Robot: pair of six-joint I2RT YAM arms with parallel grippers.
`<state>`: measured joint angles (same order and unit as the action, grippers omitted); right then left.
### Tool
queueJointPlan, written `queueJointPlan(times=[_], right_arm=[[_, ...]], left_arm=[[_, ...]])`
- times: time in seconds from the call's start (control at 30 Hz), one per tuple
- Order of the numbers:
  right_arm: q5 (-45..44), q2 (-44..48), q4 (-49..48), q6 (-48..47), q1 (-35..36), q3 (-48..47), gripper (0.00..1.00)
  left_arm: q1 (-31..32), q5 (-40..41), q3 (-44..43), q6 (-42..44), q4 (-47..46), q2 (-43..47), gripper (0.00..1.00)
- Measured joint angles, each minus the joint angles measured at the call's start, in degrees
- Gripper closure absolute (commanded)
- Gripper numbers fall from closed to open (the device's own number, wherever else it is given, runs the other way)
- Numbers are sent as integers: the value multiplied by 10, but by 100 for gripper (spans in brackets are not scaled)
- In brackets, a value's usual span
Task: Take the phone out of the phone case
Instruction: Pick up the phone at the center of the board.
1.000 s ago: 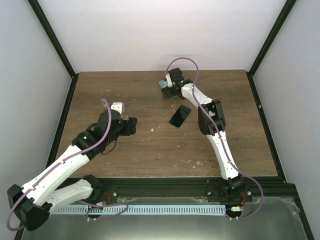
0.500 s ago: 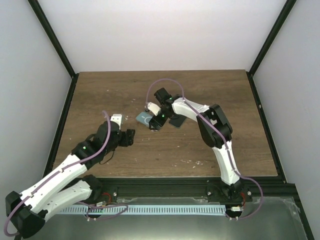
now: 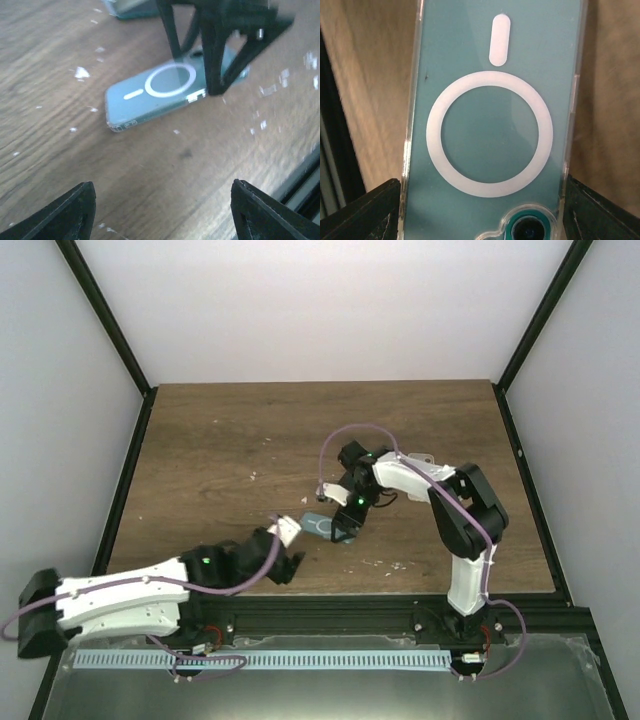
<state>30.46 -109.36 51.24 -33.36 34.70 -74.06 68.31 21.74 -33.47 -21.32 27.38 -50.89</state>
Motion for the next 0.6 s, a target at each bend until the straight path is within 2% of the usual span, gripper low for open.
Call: queueJointPlan(times=[0.13,0.23,0.43,0.6], right_arm=[[0,38,17,-46,0,69,33],[1,53,30,-71,-3,101,33],[12,68,38,-98,-12,125,33],[25,69,41,-113,-23,132,33]], left_arm=[[94,47,-16,48,-20,-125,26],[126,69,-31,102,-43,-198,28],[136,113,-48,238,-143,-304,31],[135,126,-47,352,-250,-360,38]])
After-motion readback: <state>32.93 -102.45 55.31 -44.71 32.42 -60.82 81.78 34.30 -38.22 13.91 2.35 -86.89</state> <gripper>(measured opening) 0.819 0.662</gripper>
